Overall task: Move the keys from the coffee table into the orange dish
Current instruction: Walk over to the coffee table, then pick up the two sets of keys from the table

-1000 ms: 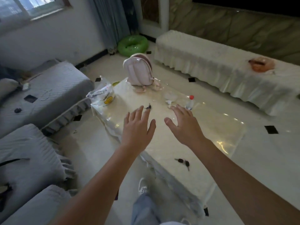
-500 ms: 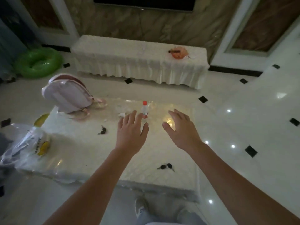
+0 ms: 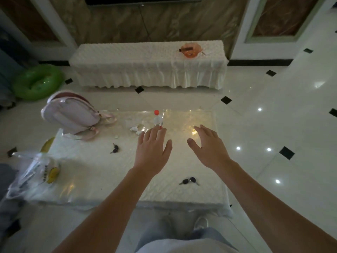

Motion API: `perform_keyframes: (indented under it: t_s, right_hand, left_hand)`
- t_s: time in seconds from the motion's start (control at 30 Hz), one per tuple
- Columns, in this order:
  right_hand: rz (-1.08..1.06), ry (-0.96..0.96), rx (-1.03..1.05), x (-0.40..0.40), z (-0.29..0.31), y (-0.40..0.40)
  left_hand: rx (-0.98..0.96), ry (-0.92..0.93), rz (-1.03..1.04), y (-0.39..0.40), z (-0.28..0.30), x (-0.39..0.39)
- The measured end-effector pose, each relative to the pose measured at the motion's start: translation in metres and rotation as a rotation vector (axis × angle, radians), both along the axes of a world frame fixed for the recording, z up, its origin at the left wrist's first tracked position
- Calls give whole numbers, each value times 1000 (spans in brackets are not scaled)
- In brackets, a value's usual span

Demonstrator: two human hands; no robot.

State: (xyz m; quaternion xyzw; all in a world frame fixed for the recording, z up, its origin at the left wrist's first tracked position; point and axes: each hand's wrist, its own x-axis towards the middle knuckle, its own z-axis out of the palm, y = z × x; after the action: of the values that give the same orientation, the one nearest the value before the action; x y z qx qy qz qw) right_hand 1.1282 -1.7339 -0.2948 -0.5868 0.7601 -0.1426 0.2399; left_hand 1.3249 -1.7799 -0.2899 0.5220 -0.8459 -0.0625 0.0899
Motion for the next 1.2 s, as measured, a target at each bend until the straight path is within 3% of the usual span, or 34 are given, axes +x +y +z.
perform_keyframes:
  t_s: [0.33, 0.7, 1.0, 1.2]
  right_hand:
    - [-68, 84, -1, 29, -7, -12]
    - [-263, 20, 173, 121, -59, -24]
    - [-362, 2, 228, 95, -116, -3]
    - [-398, -40, 246, 66, -203, 12]
  left_hand:
    - [59, 5, -90, -31, -10, 32]
    - [187, 14, -196, -77, -57, 118]
    - [290, -50, -316, -63, -103, 90]
    - [373, -121, -365, -49, -180, 53]
